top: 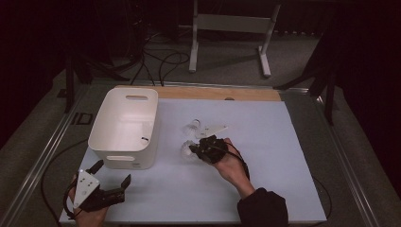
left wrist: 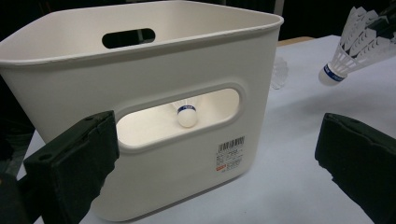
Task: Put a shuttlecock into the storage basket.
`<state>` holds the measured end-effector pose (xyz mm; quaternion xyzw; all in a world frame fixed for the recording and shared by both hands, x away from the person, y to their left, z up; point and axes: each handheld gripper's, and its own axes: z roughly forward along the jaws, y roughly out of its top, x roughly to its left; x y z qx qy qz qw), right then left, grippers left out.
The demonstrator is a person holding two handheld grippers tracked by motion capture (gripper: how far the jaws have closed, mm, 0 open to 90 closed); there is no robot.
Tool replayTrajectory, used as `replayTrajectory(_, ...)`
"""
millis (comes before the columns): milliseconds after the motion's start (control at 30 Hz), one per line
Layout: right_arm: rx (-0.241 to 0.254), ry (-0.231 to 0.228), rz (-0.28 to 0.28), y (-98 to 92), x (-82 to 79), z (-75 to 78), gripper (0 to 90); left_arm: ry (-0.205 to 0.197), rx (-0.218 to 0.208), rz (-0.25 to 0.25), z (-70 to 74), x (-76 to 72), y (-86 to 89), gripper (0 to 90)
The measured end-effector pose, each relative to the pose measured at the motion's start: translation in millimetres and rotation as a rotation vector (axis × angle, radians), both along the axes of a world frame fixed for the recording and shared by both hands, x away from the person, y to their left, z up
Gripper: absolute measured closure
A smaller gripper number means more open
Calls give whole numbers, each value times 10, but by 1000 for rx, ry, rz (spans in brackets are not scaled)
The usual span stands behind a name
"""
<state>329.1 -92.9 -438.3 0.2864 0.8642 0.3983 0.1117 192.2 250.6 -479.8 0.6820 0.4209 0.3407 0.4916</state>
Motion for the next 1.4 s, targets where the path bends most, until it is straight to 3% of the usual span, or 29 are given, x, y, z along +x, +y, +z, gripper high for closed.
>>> replayTrajectory(1400, 35, -41, 4, 122, 117, 348, 886, 0, 0, 0, 0, 1, 0, 3)
